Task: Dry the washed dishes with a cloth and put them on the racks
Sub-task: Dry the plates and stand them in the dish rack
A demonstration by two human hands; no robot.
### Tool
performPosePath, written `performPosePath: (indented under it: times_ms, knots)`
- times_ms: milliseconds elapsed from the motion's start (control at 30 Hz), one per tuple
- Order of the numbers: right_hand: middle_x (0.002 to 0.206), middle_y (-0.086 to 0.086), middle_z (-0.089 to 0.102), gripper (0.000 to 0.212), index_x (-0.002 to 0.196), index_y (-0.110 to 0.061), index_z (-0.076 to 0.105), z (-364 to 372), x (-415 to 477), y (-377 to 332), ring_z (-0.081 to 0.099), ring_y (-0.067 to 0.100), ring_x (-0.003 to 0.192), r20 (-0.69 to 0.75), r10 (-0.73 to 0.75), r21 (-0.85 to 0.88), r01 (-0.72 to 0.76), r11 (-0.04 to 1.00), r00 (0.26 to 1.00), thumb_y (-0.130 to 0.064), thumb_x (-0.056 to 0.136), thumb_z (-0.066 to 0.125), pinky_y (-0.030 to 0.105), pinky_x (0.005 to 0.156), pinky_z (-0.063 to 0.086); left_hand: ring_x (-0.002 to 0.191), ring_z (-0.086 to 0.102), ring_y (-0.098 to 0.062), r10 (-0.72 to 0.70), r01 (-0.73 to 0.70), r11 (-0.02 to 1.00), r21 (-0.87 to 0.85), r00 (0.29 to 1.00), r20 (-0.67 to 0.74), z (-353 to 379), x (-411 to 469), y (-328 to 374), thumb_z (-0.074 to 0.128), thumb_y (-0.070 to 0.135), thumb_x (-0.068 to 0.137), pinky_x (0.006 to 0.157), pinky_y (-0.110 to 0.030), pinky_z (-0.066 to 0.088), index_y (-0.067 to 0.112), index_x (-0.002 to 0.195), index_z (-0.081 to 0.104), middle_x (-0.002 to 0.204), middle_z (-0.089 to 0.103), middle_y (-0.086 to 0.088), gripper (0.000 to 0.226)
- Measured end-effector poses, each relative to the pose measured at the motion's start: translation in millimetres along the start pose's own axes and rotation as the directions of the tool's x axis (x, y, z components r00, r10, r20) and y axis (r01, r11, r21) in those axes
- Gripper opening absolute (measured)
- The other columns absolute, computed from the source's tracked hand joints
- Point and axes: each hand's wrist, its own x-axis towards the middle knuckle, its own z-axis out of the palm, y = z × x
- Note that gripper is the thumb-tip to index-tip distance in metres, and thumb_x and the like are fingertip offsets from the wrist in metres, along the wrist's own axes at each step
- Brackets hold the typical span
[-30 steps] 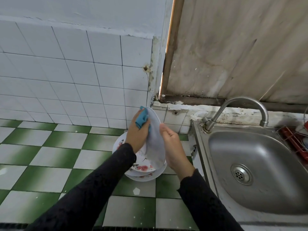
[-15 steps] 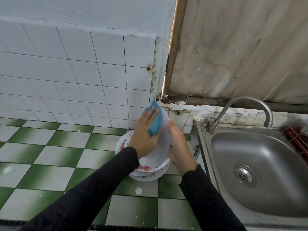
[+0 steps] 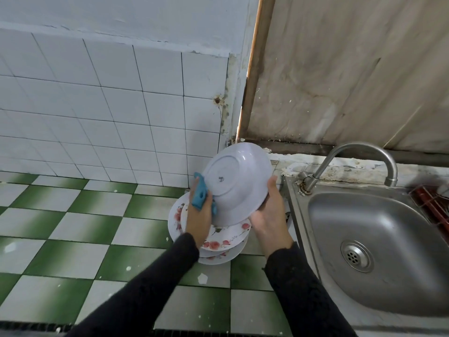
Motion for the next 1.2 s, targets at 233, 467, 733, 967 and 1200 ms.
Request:
performPosePath:
  times_ms: [233,467,733,967,1200]
  knots:
    - [0.124,0.021,0.069,0.050,0.132,-0.007,0.058,15.1,-6.8,13.6,0.065,0.036,0.118,0.037,0.196,-0.011,-0.195,0.981,0.980,-0.045,0.105,0.041,0.050,0.102,0.051,0.152,0.011,-0.018,0.511,-0.533,0.662,0.526,0.835,0.203,26.6,-3.3,18.0,0.039,0.035,0.100,0.122,-0.048,0.016,0.031,0.154,0.017,0.164,0.016,0.002,0.059]
    - [0.119,0.021,0.071,0.050,0.132,-0.003,0.059,12.1,-10.3,25.6,0.069,0.034,0.111,0.051,0.269,-0.133,-0.261,0.956,0.962,-0.041,0.105,0.044,0.047,0.098,0.055,0.145,0.027,-0.017,0.346,-0.406,0.775,0.485,0.914,0.212,-1.1,20.7,28.5,0.049,0.032,0.096,0.119,-0.049,0.026,0.026,0.147,0.038,0.154,0.035,0.004,0.052]
    - [0.123,0.022,0.069,0.050,0.134,-0.002,0.059,10.1,-10.6,26.7,0.065,0.034,0.118,0.063,0.260,-0.147,-0.249,0.957,0.963,-0.040,0.105,0.043,0.048,0.105,0.050,0.149,0.016,-0.014,0.292,-0.401,0.743,0.536,0.914,0.281,-2.5,23.7,28.8,0.043,0.036,0.095,0.121,-0.048,0.020,0.025,0.153,0.029,0.160,0.026,0.004,0.060]
    - [0.129,0.026,0.064,0.059,0.137,-0.001,0.054,2.9,7.7,7.4,0.061,0.040,0.123,0.039,0.194,0.049,-0.196,0.979,0.980,-0.049,0.103,0.043,0.054,0.111,0.043,0.153,0.000,-0.027,0.502,-0.709,0.391,0.587,0.699,0.510,-1.6,-15.7,-1.4,0.044,0.032,0.092,0.122,-0.053,0.004,0.021,0.157,0.019,0.165,0.009,0.002,0.070]
    - [0.126,0.015,0.069,0.050,0.142,-0.011,0.053,-24.1,2.9,-5.1,0.067,0.032,0.115,0.051,0.119,-0.049,-0.117,0.992,0.992,-0.044,0.105,0.042,0.047,0.082,0.061,0.150,0.016,-0.010,0.140,-0.152,0.981,0.117,0.984,0.107,-5.6,-27.1,-21.6,0.046,0.060,0.093,0.121,-0.042,0.019,0.031,0.157,0.008,0.164,0.013,0.010,0.080]
